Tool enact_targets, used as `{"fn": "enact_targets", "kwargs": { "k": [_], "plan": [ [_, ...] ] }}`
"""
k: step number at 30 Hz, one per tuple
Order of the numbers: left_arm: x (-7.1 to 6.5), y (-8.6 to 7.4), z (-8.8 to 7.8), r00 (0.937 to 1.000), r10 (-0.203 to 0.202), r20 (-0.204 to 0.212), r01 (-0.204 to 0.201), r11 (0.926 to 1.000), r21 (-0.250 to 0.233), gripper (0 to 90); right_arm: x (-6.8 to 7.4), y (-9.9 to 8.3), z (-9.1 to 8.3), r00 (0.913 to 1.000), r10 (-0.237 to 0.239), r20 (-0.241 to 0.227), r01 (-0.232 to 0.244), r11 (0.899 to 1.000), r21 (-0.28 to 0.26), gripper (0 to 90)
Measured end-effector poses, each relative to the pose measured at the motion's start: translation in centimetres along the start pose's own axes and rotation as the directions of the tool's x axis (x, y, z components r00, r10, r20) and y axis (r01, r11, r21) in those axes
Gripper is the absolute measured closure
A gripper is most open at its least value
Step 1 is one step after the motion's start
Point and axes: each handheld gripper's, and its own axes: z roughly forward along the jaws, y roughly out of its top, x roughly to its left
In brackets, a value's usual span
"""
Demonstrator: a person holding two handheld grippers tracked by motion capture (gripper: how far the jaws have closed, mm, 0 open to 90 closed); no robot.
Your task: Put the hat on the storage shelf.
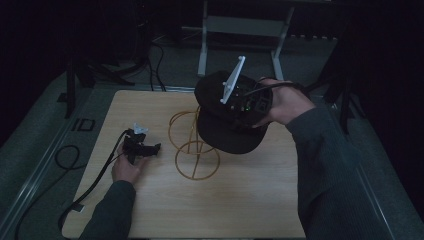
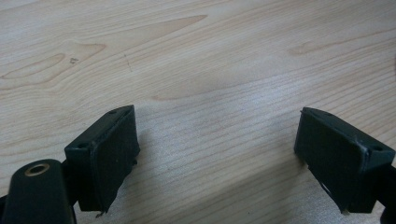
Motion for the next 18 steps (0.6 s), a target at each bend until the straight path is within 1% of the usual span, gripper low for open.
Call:
{"fn": "enact_targets", "kwargs": {
  "k": [2, 3, 4, 5, 9, 10, 11, 18],
  "plan": [
    [0.0, 0.0, 0.0, 1.0000, 0.000, 0.000, 0.000, 1.0000, 0.000, 13.1, 0.0, 0.1, 0.0, 1.0000, -0.002, 0.000, 0.002, 1.000, -0.003, 79.3],
    [0.0, 0.0, 0.0, 1.0000, 0.000, 0.000, 0.000, 1.0000, 0.000, 13.1, 0.0, 0.6, 0.2, 1.0000, -0.008, -0.001, 0.008, 1.000, -0.001, 79.3],
    [0.0, 0.0, 0.0, 1.0000, 0.000, 0.000, 0.000, 1.0000, 0.000, 13.1, 0.0, 0.8, 0.2, 1.0000, -0.005, -0.005, 0.005, 1.000, -0.004, 79.3],
    [0.0, 0.0, 0.0, 1.0000, 0.000, 0.000, 0.000, 1.0000, -0.001, 13.1, 0.0, 0.9, 0.2, 0.9999, -0.012, -0.007, 0.012, 1.000, -0.010, 79.3],
    [0.0, 0.0, 0.0, 1.0000, -0.001, 0.001, 0.001, 1.0000, 0.000, 13.1, 0.2, 1.6, 0.3, 0.9996, -0.026, -0.012, 0.026, 1.000, 0.003, 79.2],
    [0.0, 0.0, 0.0, 1.0000, -0.001, 0.000, 0.001, 1.0000, 0.000, 13.1, 0.2, 1.7, 0.3, 0.9994, -0.034, -0.011, 0.034, 0.999, 0.001, 79.2],
    [0.0, 0.0, 0.0, 1.0000, -0.002, 0.000, 0.002, 1.0000, 0.000, 13.1, 0.3, 1.9, 0.3, 0.9995, -0.030, -0.010, 0.030, 1.000, 0.001, 79.3],
    [0.0, 0.0, 0.0, 1.0000, -0.001, 0.000, 0.001, 1.0000, 0.000, 13.1, 0.4, 2.7, 0.4, 0.9988, -0.047, -0.014, 0.047, 0.999, -0.004, 79.2]
  ]
}}
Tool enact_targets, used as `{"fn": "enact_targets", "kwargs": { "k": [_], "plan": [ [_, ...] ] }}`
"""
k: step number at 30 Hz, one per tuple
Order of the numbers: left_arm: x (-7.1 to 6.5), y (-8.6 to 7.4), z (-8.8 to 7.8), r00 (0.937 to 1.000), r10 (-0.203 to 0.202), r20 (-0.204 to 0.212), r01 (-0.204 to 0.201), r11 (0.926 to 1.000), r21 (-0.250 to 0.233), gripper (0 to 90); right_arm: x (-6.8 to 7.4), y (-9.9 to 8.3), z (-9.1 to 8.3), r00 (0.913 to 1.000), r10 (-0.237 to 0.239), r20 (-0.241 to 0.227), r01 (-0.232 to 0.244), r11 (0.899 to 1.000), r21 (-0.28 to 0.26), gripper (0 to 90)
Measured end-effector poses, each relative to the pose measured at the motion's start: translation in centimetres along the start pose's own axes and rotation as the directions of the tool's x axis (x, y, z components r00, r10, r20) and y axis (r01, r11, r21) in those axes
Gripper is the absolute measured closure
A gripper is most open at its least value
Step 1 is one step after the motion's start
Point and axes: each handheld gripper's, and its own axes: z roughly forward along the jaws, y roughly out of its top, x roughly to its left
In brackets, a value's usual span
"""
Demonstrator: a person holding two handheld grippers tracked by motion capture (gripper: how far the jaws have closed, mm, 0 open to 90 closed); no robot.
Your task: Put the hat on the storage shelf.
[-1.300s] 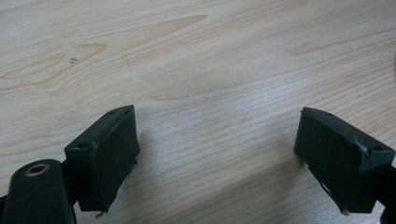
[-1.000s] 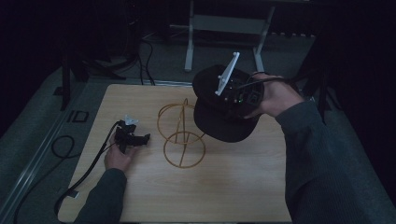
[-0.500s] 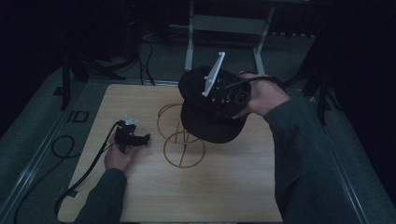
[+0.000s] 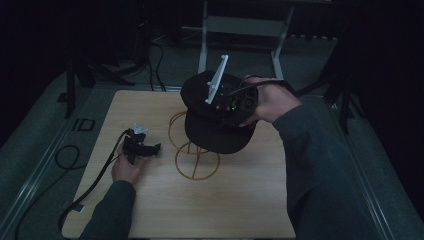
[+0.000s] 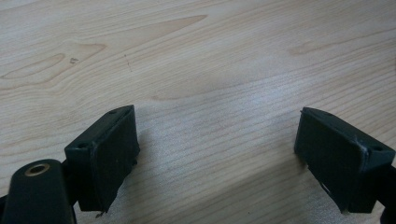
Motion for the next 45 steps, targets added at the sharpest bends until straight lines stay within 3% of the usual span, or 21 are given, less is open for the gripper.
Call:
{"fn": "enact_targets", "kwargs": {
  "k": [25, 45],
  "plan": [
    [0.0, 0.0, 0.0, 1.0000, -0.004, -0.002, 0.004, 1.0000, -0.004, 13.1, 0.6, 3.5, 0.7, 0.9977, -0.065, -0.022, 0.064, 0.998, -0.009, 79.2],
    [0.0, 0.0, 0.0, 1.0000, -0.001, -0.001, 0.001, 1.0000, -0.002, 13.2, 1.1, 5.7, 4.0, 0.9918, -0.103, -0.075, 0.105, 0.994, 0.021, 78.4]
  ]
}}
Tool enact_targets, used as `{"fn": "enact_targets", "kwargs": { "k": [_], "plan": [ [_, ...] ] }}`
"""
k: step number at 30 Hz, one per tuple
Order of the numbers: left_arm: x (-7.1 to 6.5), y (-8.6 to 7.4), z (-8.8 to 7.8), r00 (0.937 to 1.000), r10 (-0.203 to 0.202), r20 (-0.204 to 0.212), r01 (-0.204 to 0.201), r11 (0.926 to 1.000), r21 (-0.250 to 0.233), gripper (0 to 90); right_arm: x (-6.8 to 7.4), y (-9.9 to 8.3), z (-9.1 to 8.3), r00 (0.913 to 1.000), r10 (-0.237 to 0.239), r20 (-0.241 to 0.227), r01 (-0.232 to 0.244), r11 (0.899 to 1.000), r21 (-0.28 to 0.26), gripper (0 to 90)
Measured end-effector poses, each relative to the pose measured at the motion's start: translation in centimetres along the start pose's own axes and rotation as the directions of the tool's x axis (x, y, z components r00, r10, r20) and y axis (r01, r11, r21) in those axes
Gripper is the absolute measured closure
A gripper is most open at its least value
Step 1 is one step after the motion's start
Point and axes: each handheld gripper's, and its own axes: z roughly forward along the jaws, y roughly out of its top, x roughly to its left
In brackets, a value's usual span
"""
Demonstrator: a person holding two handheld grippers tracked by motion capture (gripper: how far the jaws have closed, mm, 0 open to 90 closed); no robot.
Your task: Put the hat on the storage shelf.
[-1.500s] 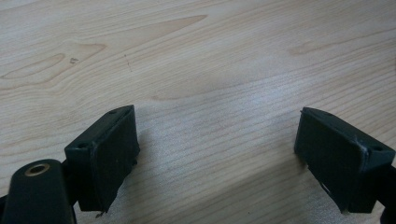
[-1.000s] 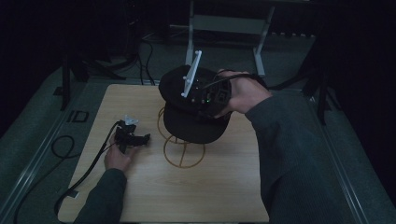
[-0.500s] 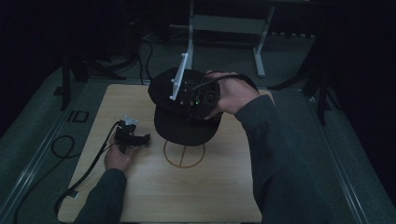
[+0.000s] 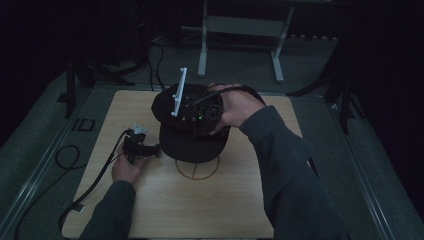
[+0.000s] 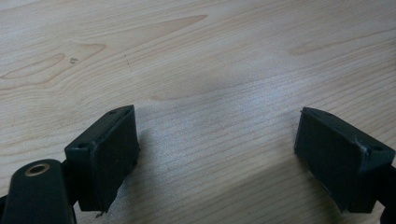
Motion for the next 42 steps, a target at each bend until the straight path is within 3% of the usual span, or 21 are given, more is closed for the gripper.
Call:
{"fn": "enact_targets", "kwargs": {
  "k": [9, 15, 28, 30, 32, 37, 42],
  "plan": [
    [0.0, 0.0, 0.0, 1.0000, 0.002, 0.000, -0.002, 1.0000, 0.000, 13.1, -0.1, 0.4, 1.5, 0.9999, -0.006, -0.016, 0.006, 0.999, 0.032, 78.2],
    [0.0, 0.0, 0.0, 1.0000, -0.001, -0.001, 0.001, 1.0000, -0.002, 13.1, -0.3, 0.3, 2.3, 1.0000, 0.004, 0.001, -0.004, 0.998, 0.069, 77.9],
    [0.0, 0.0, 0.0, 1.0000, -0.001, 0.001, 0.001, 1.0000, 0.000, 13.1, -0.8, -0.1, 2.5, 0.9998, 0.019, 0.003, -0.019, 0.997, 0.074, 74.6],
    [0.0, 0.0, 0.0, 1.0000, -0.002, 0.001, 0.002, 1.0000, 0.000, 13.1, -0.8, -0.2, 2.4, 0.9995, 0.025, 0.018, -0.026, 0.997, 0.067, 79.3],
    [0.0, 0.0, 0.0, 1.0000, -0.004, 0.001, 0.004, 1.0000, -0.001, 13.1, -0.8, -0.2, 2.3, 0.9990, 0.026, 0.035, -0.029, 0.997, 0.071, 78.6],
    [0.0, 0.0, 0.0, 1.0000, -0.001, 0.002, 0.001, 1.0000, 0.001, 13.1, -0.8, -0.2, 2.1, 0.9989, 0.033, 0.033, -0.035, 0.997, 0.065, 77.5],
    [0.0, 0.0, 0.0, 1.0000, -0.001, 0.002, 0.001, 1.0000, 0.002, 13.1, -0.6, -0.3, 2.2, 0.9993, 0.037, -0.004, -0.036, 0.997, 0.064, 72.0]
  ]
}}
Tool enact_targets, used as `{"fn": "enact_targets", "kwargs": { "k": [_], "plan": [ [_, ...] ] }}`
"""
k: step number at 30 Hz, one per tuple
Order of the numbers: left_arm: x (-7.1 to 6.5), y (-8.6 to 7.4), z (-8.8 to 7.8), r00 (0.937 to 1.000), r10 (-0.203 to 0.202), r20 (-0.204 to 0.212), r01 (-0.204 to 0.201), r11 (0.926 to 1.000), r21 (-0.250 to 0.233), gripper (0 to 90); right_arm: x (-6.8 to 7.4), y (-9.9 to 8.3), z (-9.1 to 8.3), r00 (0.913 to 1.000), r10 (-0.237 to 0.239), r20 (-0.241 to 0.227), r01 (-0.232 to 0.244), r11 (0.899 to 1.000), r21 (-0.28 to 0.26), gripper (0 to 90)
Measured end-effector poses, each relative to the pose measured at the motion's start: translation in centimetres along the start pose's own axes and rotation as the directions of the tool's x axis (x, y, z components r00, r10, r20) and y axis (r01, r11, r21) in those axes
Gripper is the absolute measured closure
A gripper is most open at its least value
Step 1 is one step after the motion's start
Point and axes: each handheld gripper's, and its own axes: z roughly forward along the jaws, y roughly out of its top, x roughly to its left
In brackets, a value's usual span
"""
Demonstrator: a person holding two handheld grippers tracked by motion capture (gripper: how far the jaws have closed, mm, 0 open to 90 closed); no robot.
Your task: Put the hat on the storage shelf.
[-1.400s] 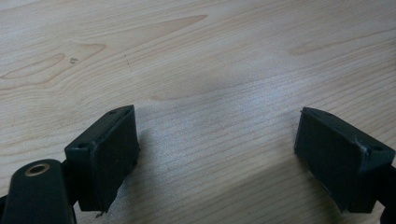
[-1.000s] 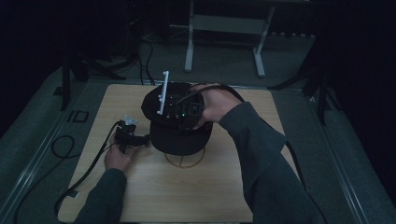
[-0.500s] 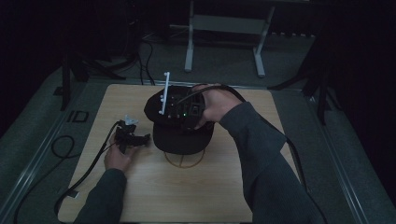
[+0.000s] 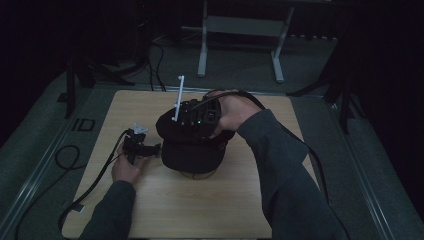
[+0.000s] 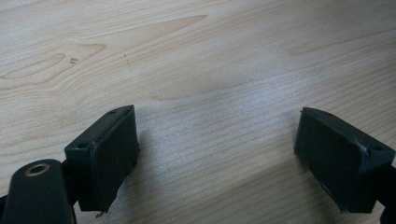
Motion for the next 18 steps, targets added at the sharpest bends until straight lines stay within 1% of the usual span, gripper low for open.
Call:
{"fn": "enact_targets", "kwargs": {
  "k": [3, 7, 8, 10, 13, 16, 18],
  "plan": [
    [0.0, 0.0, 0.0, 1.0000, 0.000, 0.000, 0.000, 1.0000, 0.000, 13.1, 0.3, 0.0, -0.3, 1.0000, -0.003, -0.009, 0.003, 1.000, -0.016, 69.3],
    [0.0, 0.0, 0.0, 1.0000, 0.000, 0.000, 0.000, 1.0000, 0.000, 13.1, 0.3, -0.2, -0.6, 0.9999, 0.006, -0.009, -0.007, 1.000, -0.016, 69.0],
    [0.0, 0.0, 0.0, 1.0000, 0.000, 0.000, 0.000, 1.0000, 0.000, 13.2, 0.2, -0.3, -0.6, 1.0000, 0.003, -0.007, -0.003, 1.000, -0.014, 69.0],
    [0.0, 0.0, 0.0, 1.0000, 0.000, -0.002, 0.000, 1.0000, -0.003, 13.1, 0.1, -0.5, -0.5, 0.9999, 0.010, -0.005, -0.010, 1.000, -0.010, 69.0],
    [0.0, 0.0, 0.0, 1.0000, -0.001, -0.001, 0.001, 1.0000, -0.002, 13.1, -0.2, -1.1, -0.4, 0.9991, 0.034, -0.026, -0.035, 0.999, -0.039, 69.0],
    [0.0, 0.0, 0.0, 1.0000, -0.002, -0.001, 0.002, 1.0000, -0.002, 13.1, -0.4, -1.8, -0.1, 0.9984, 0.051, -0.027, -0.052, 0.998, -0.035, 69.0],
    [0.0, 0.0, 0.0, 1.0000, -0.001, -0.001, 0.001, 1.0000, -0.002, 13.1, -0.5, -2.0, 0.0, 0.9984, 0.051, -0.023, -0.052, 0.998, -0.028, 68.6]
  ]
}}
